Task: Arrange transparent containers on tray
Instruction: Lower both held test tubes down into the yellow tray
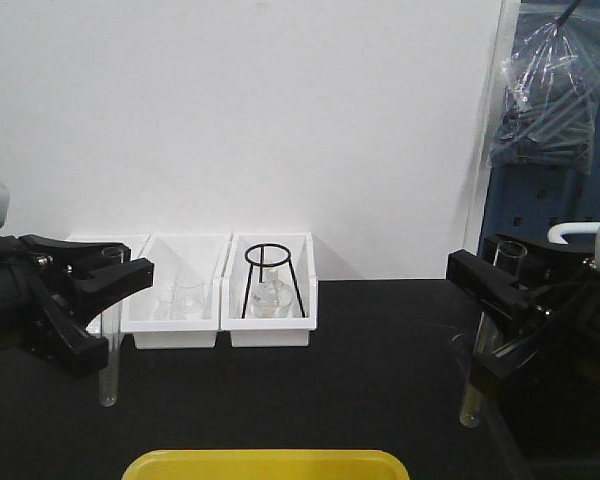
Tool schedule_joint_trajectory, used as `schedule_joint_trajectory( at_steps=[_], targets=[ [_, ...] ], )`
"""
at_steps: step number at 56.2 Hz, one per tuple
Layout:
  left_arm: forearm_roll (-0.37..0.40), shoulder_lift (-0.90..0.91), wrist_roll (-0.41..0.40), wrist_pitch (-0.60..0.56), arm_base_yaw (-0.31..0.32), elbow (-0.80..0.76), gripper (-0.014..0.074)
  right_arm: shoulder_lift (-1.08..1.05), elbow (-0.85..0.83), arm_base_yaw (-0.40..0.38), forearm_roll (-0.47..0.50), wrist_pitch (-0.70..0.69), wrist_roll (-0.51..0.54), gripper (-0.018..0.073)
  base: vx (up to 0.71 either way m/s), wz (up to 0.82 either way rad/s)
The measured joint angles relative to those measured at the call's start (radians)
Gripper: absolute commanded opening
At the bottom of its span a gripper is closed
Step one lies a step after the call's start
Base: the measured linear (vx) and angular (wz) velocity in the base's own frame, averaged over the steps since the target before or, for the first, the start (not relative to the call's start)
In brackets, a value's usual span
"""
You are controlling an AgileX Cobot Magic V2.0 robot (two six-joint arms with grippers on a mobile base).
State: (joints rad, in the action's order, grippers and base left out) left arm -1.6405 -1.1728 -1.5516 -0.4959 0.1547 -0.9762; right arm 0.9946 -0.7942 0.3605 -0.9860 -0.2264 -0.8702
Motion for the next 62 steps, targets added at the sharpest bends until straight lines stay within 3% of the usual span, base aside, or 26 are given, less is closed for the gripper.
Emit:
schedule_joint_trajectory(
  at_steps=[9,16,25,29,46,62],
  targets=[
    [0.001,-0.002,-0.091,-0.030,0.000,0.000,-0.0003,0.001,0.000,0.000,0.000,0.000,-0.002,-0.0011,0.00,0.00],
    [-0.020,-0.039,-0.254,-0.038,0.000,-0.005,-0.0003,0.008,0.000,0.000,0.000,0.000,-0.032,-0.0011,0.00,0.00],
    [-0.114,-0.192,-0.482,-0.051,0.000,-0.022,0.0000,0.059,0.000,0.000,0.000,-0.001,-0.087,-0.0011,0.00,0.00],
    [-0.116,-0.268,-0.533,-0.075,0.000,-0.029,0.0000,0.092,0.000,0.000,0.000,-0.001,-0.128,-0.0011,0.00,0.00],
    [-0.116,-0.494,-0.557,-0.128,0.000,-0.031,0.0000,0.293,0.000,0.000,0.000,-0.015,-0.359,-0.0011,0.00,0.00],
    [-0.116,-0.660,-0.557,-0.165,0.000,-0.034,0.0002,0.462,0.000,0.000,-0.003,-0.159,-0.416,-0.0011,0.00,0.00]
  ],
)
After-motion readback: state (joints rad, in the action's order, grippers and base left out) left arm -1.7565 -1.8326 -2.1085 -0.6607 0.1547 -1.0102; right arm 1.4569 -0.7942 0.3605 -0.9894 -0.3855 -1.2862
